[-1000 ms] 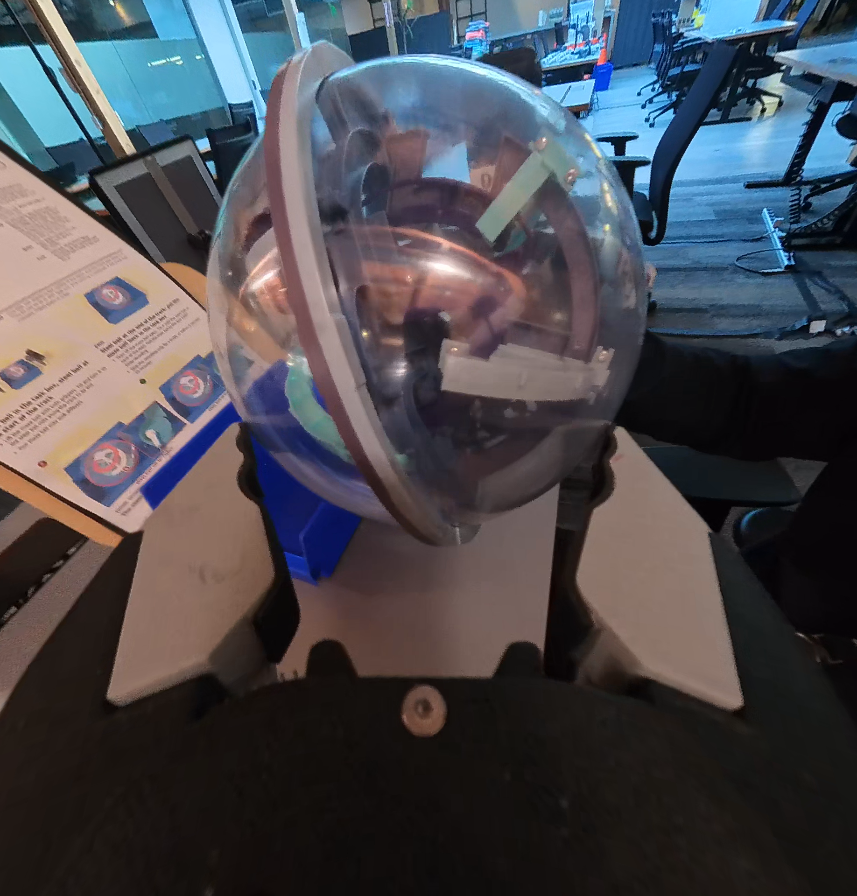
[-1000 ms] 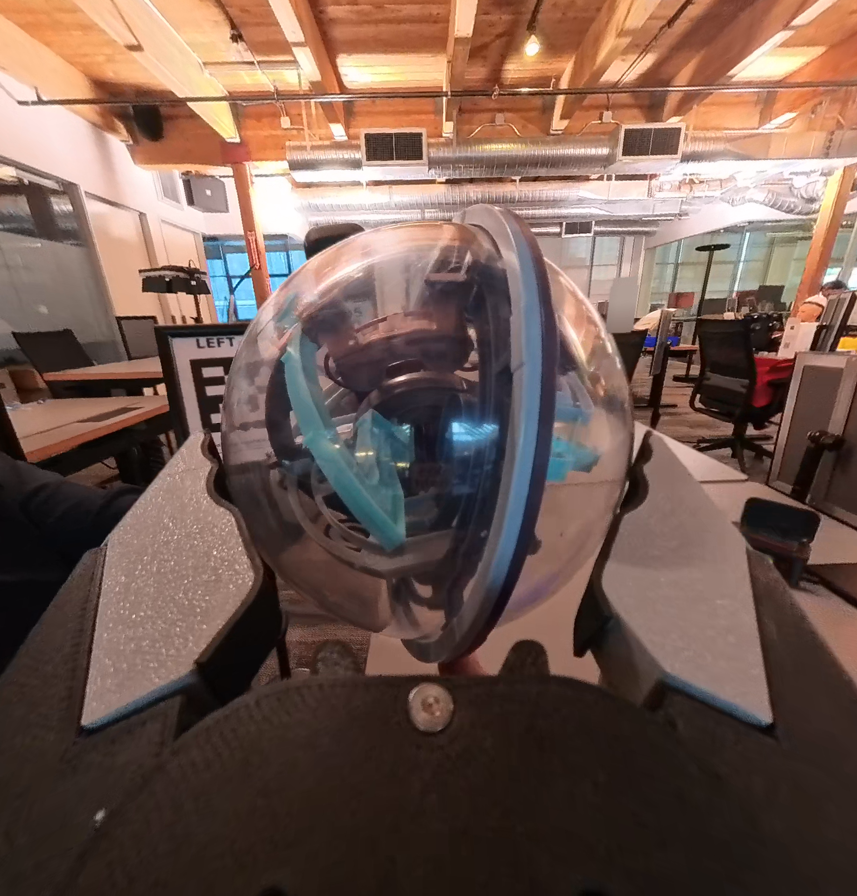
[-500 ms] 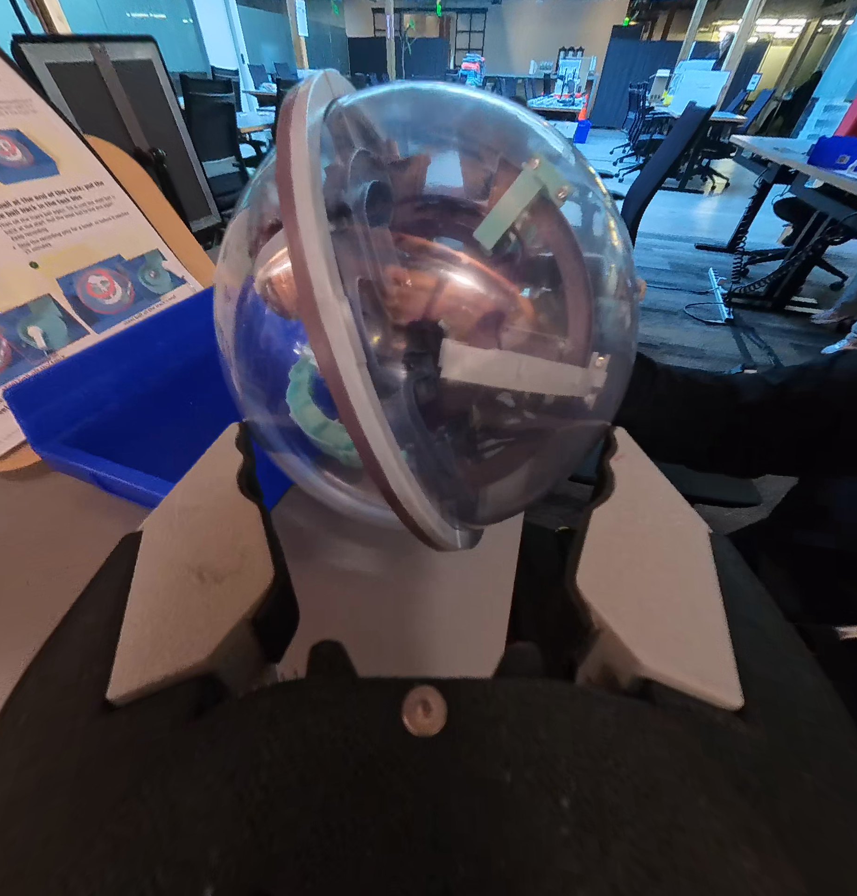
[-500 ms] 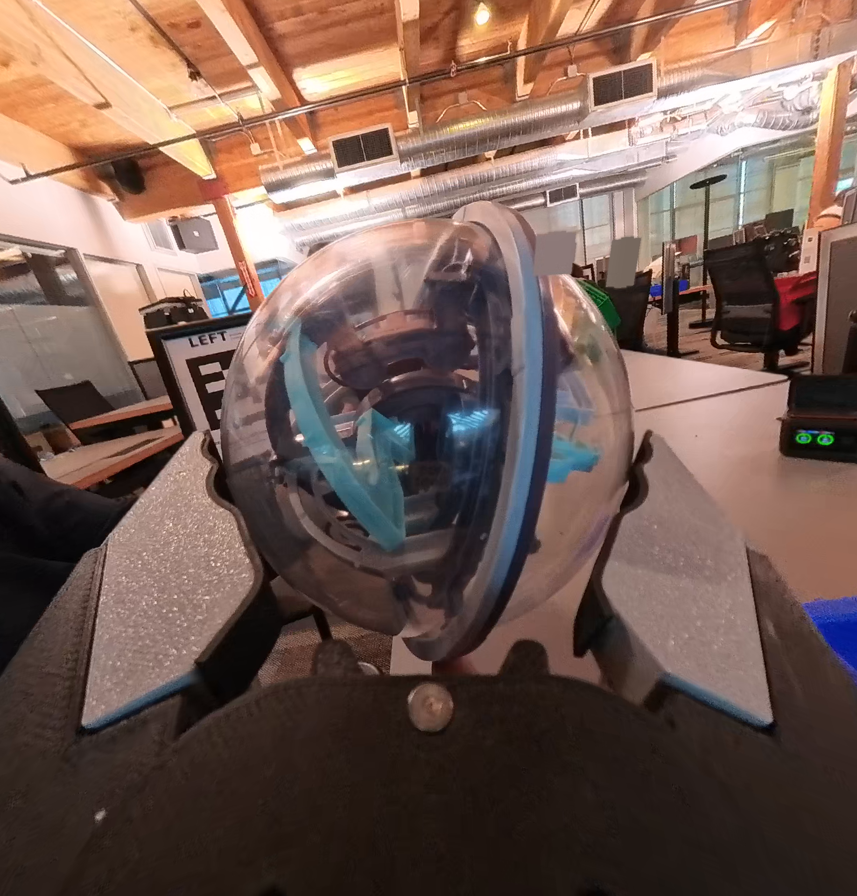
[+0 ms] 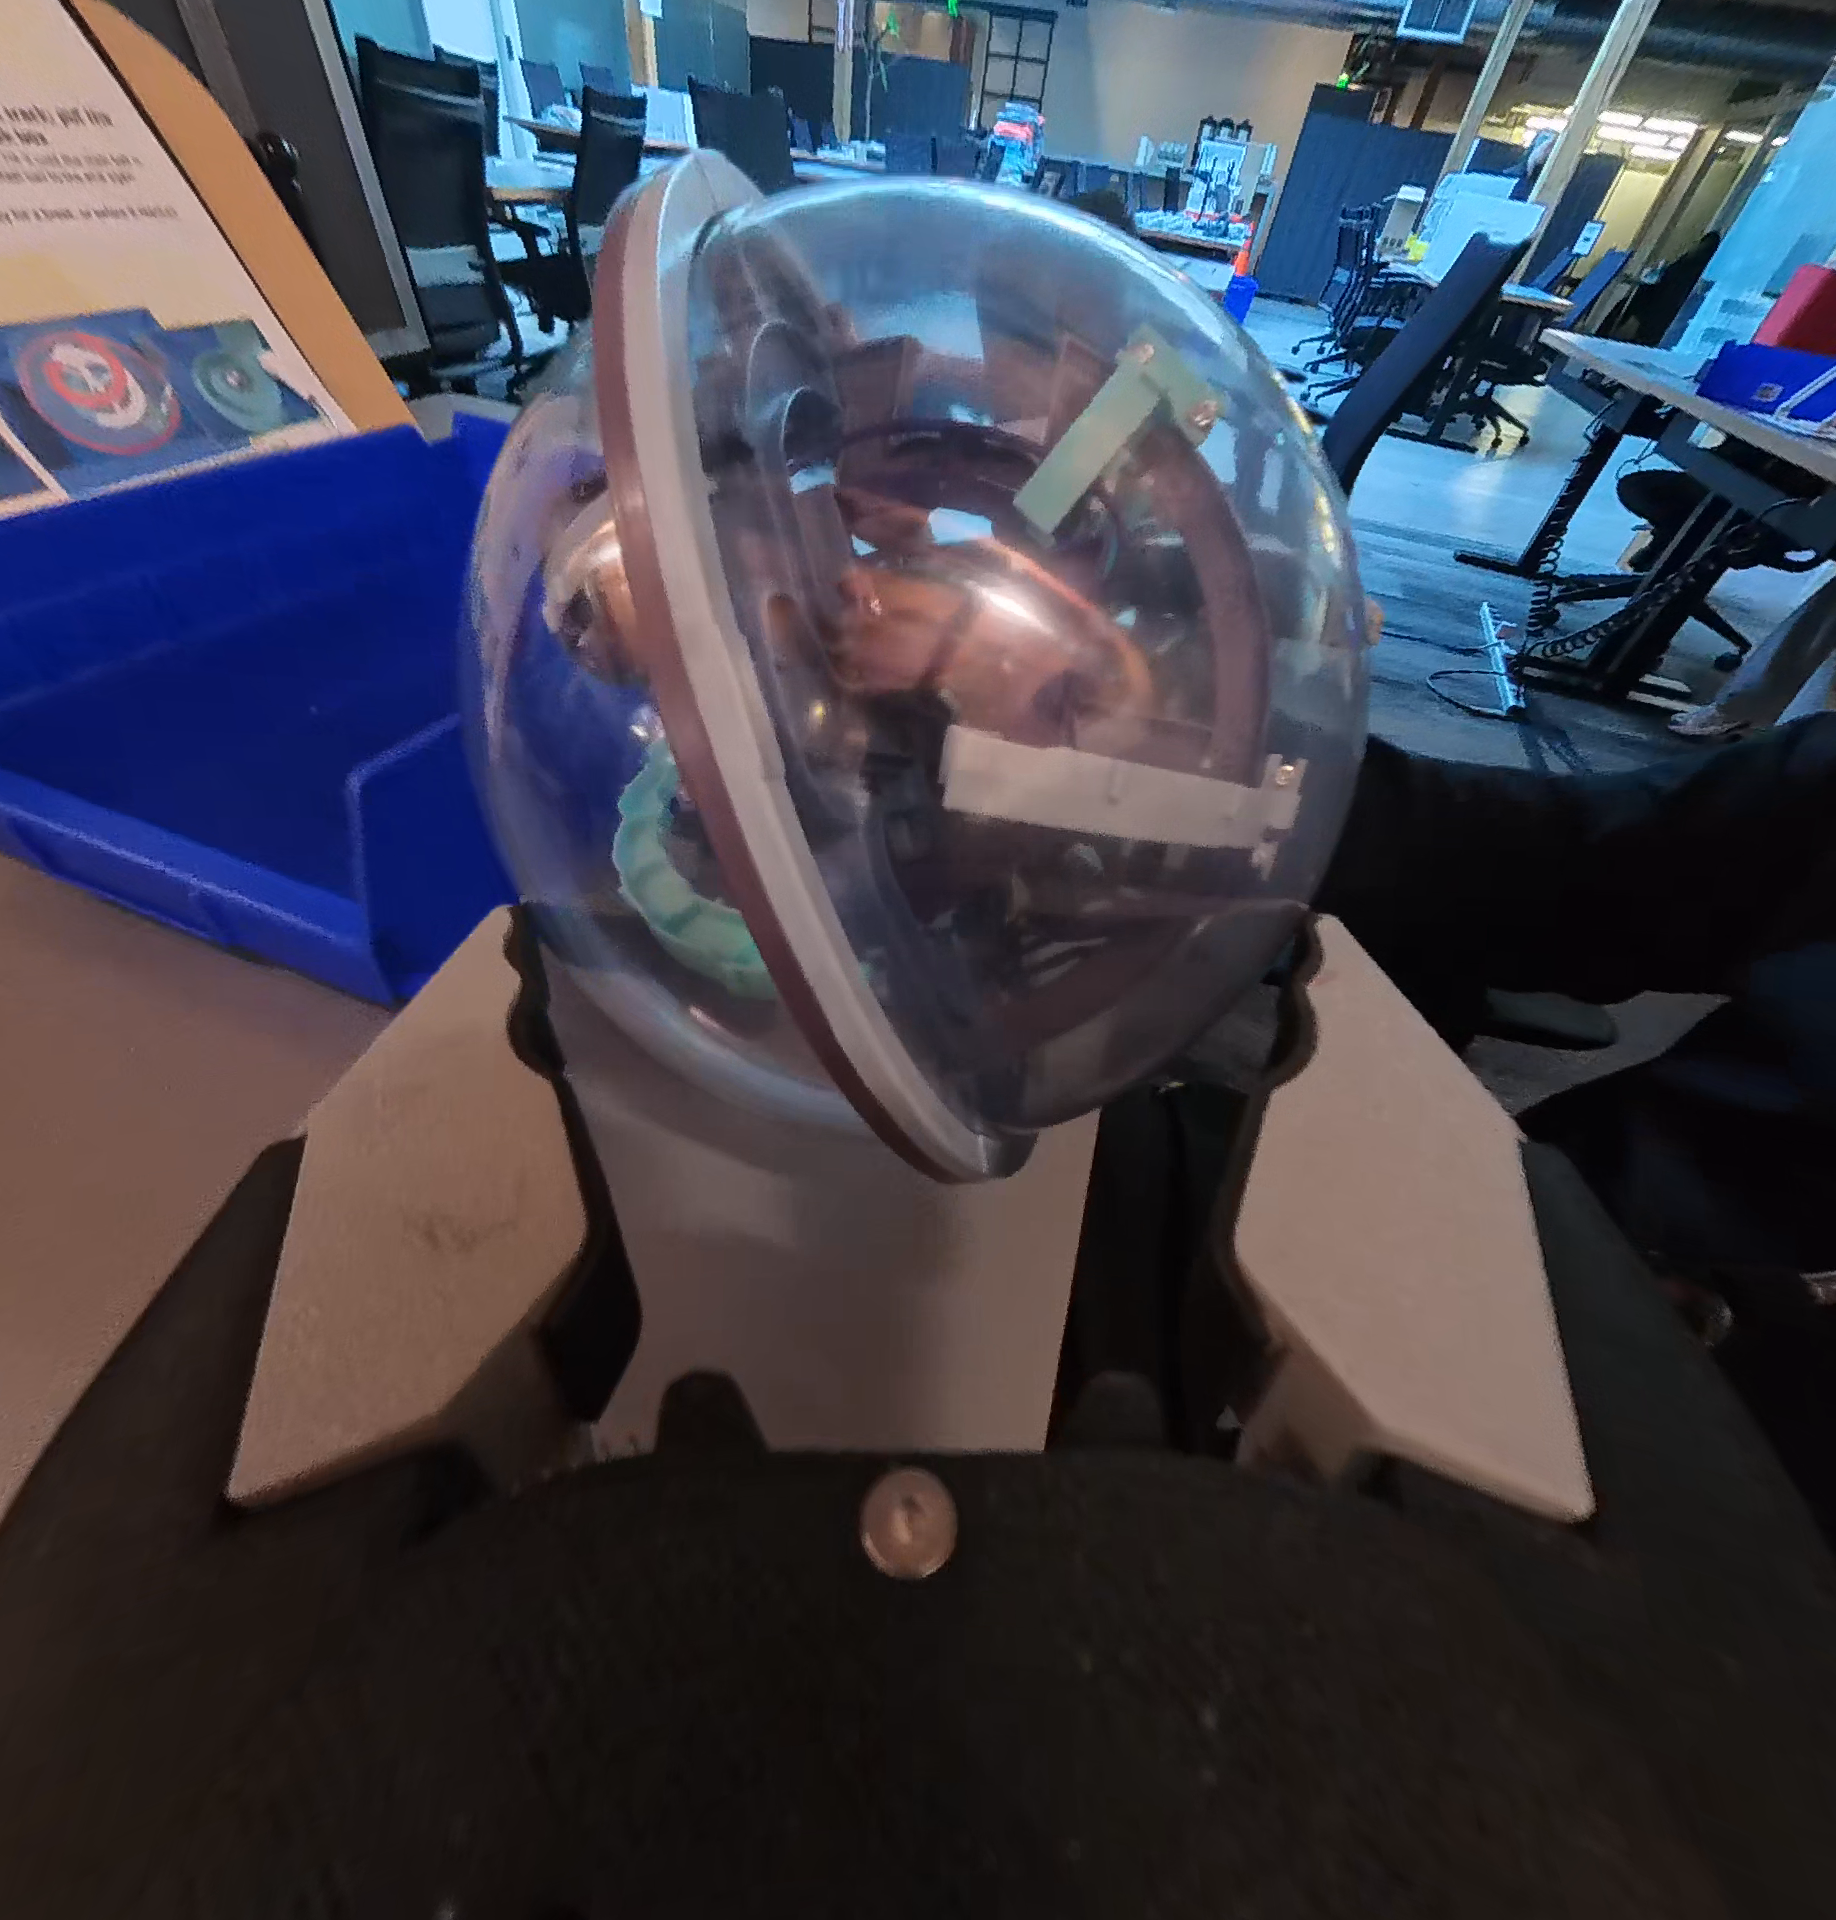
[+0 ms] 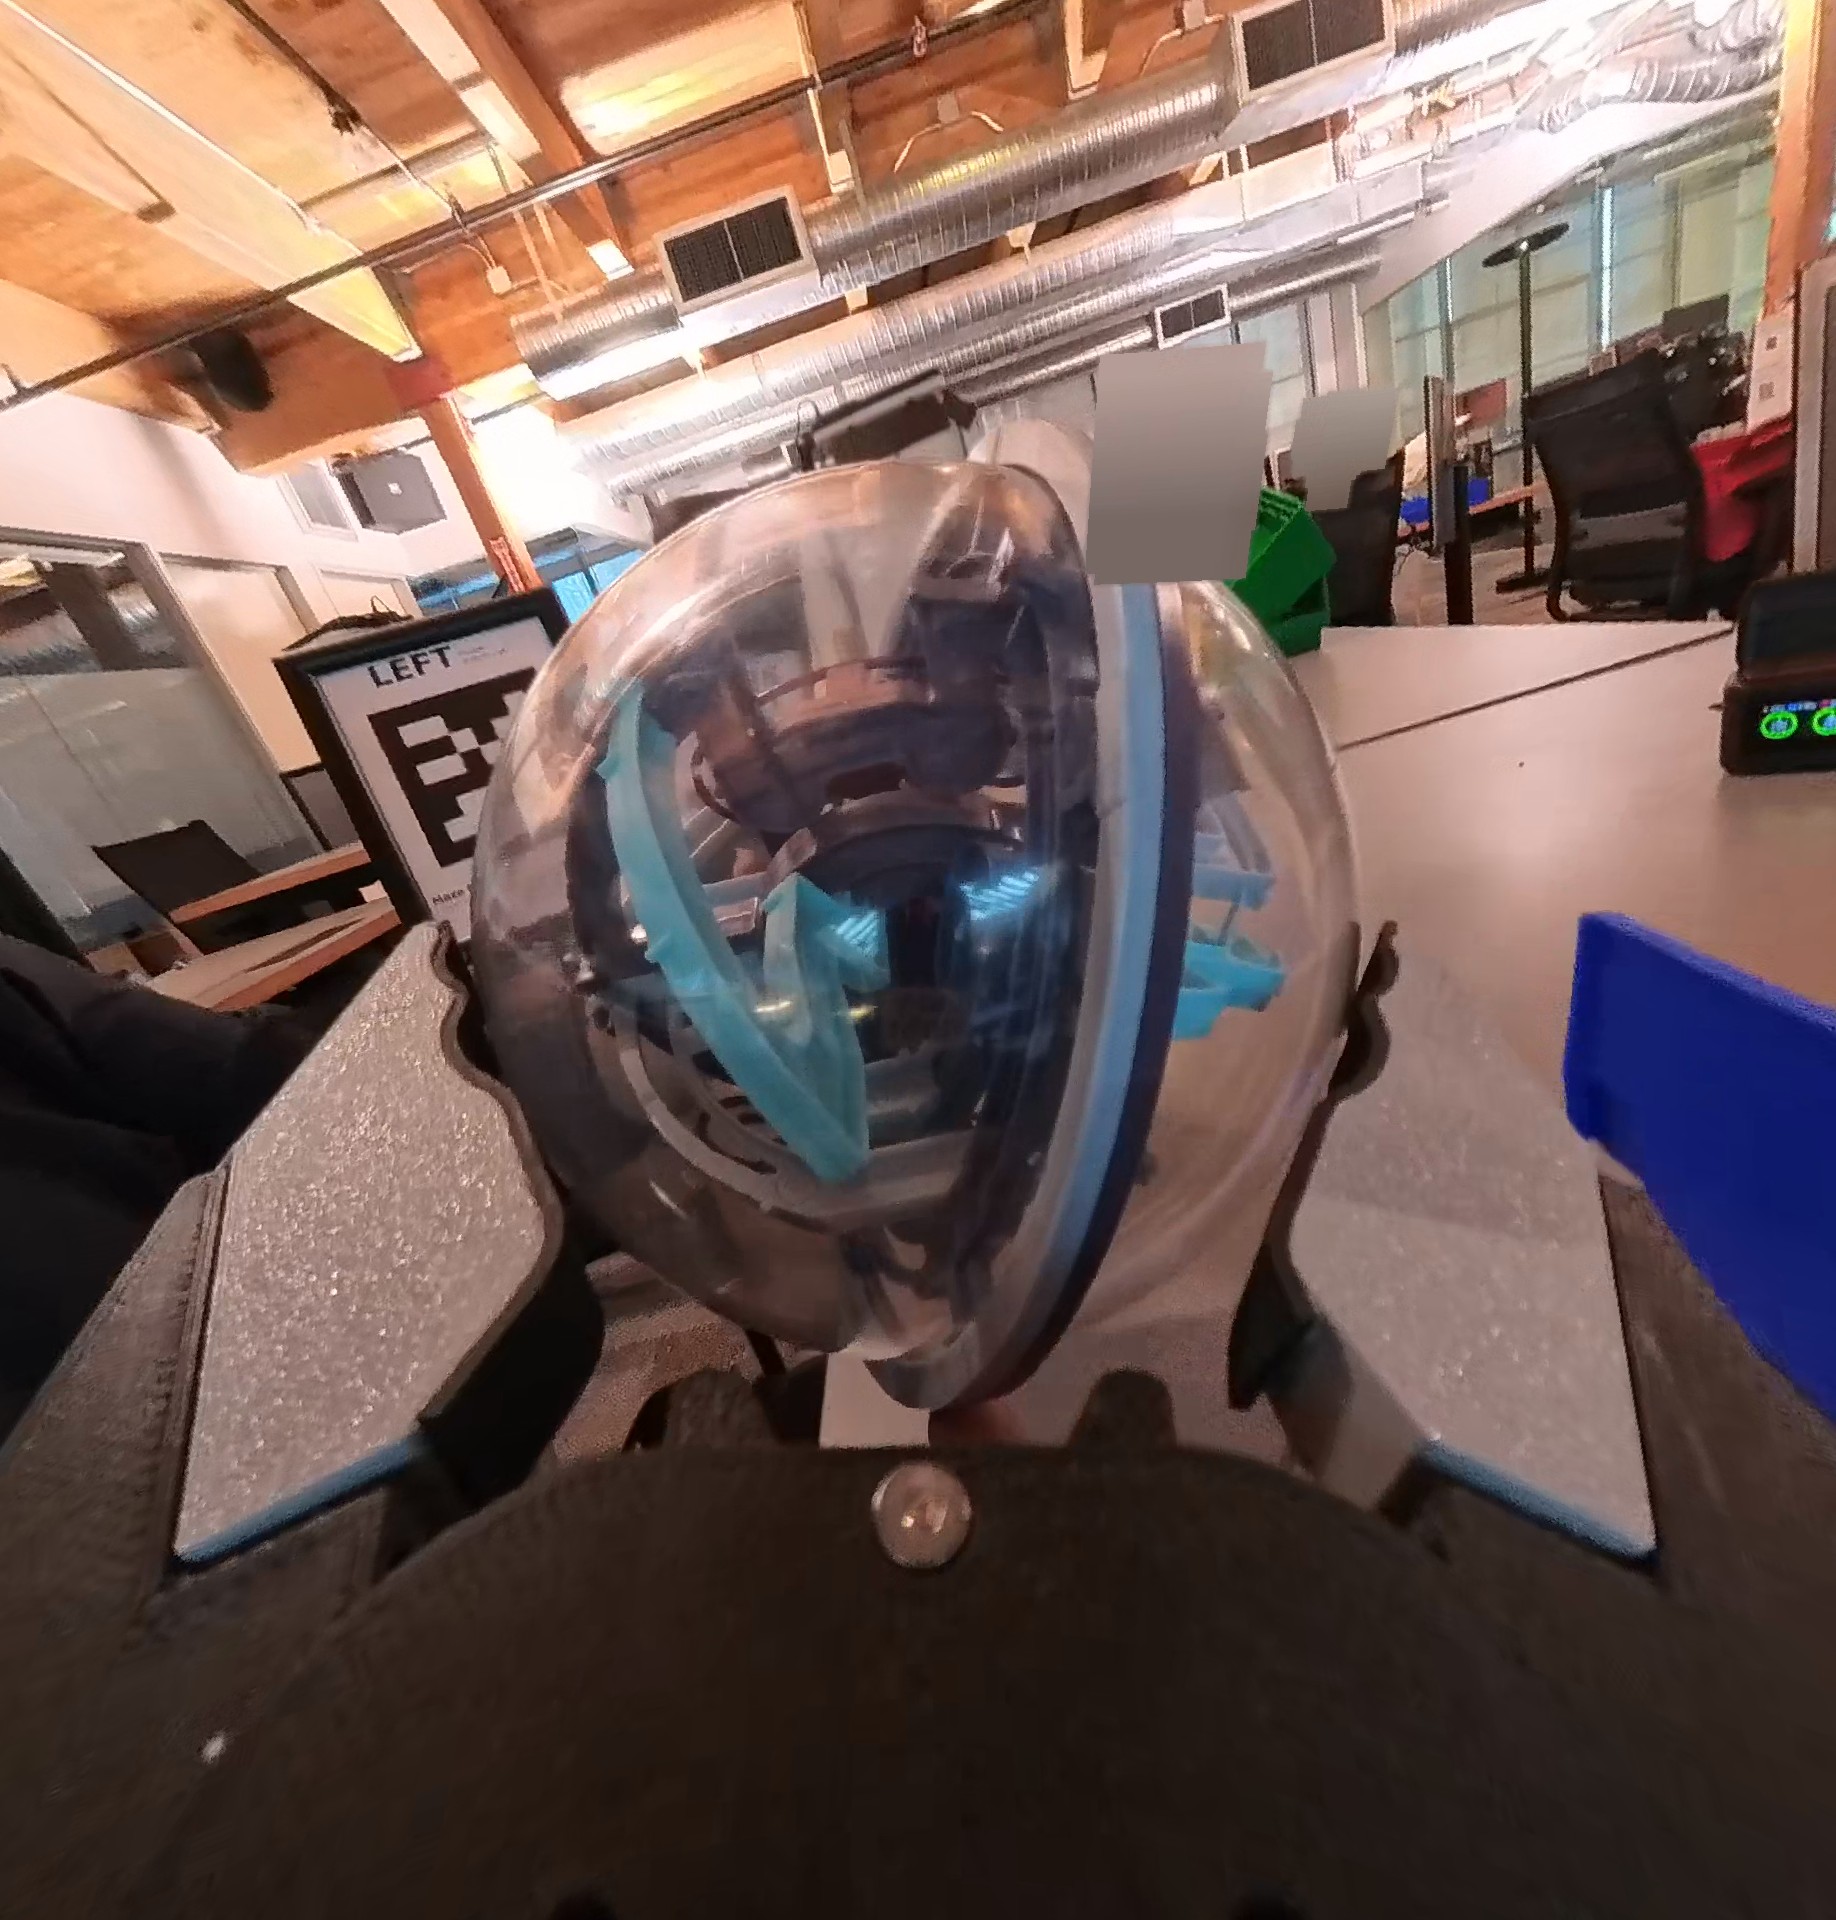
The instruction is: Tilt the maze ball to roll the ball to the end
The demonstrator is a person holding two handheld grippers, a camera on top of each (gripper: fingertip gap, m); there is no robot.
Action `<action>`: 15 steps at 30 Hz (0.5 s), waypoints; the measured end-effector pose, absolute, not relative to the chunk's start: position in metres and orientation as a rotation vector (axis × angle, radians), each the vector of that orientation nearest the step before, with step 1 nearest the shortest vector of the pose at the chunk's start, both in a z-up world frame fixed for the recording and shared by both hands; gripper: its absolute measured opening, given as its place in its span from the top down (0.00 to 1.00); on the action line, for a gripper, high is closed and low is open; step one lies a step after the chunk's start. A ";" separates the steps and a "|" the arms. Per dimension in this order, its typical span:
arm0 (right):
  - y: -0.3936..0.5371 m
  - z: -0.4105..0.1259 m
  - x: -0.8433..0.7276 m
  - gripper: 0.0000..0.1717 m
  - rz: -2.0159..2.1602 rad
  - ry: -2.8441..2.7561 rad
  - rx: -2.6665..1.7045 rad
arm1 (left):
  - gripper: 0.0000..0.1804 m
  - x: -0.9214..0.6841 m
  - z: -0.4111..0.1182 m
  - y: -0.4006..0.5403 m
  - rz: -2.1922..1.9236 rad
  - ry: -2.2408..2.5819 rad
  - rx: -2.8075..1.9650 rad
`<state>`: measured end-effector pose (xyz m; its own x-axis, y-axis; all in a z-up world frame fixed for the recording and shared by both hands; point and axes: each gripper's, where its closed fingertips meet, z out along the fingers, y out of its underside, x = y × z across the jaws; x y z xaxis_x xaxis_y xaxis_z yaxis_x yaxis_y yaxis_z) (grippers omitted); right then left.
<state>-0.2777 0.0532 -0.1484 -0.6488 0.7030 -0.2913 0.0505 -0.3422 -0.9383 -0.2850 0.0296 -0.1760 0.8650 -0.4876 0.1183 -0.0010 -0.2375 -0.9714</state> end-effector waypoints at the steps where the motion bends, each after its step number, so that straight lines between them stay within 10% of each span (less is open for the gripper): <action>1: 0.053 -0.153 -0.278 0.09 2.036 -1.472 -1.000 | 0.25 -0.285 -0.182 0.029 -0.484 0.365 -1.775; 15: 0.050 -0.200 -0.280 0.09 1.989 -1.585 -1.159 | 0.25 -0.282 -0.234 0.024 -0.578 0.318 -1.877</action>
<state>-0.2797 0.0502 -0.2004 -0.6067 0.6981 -0.3802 0.2147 -0.3165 -0.9240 -0.2818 0.0241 -0.2339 0.8451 -0.4778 0.2398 0.0533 -0.3710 -0.9271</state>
